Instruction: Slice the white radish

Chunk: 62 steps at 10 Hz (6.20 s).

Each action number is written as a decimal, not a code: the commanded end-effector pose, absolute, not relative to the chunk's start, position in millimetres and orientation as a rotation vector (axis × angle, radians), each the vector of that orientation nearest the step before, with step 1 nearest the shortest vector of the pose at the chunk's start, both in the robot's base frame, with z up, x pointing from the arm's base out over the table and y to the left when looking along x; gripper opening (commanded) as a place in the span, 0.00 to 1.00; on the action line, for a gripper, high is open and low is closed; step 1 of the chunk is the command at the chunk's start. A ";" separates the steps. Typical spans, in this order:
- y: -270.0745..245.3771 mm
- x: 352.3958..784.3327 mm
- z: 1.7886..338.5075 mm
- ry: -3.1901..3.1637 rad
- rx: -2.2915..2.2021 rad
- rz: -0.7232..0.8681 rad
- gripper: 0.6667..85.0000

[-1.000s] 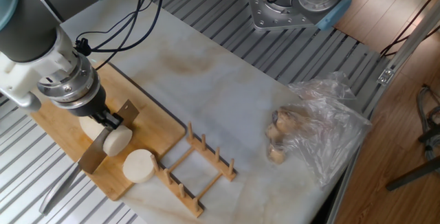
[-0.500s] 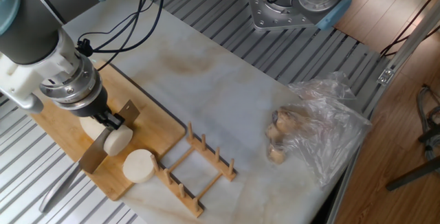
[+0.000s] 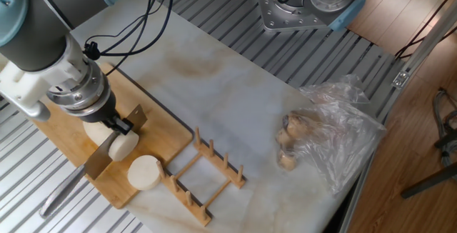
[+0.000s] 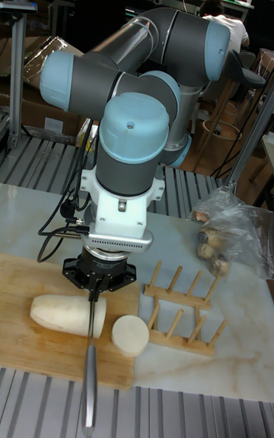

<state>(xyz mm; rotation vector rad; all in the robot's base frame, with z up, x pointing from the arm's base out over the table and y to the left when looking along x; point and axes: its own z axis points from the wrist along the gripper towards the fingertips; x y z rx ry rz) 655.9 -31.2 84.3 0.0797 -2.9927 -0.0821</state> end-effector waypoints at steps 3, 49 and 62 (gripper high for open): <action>-23.6 654.0 79.4 -2.992 0.060 -0.109 0.01; -16.1 658.9 93.1 -2.971 -0.004 0.003 0.01; -15.8 652.6 82.3 -2.928 0.034 -0.019 0.01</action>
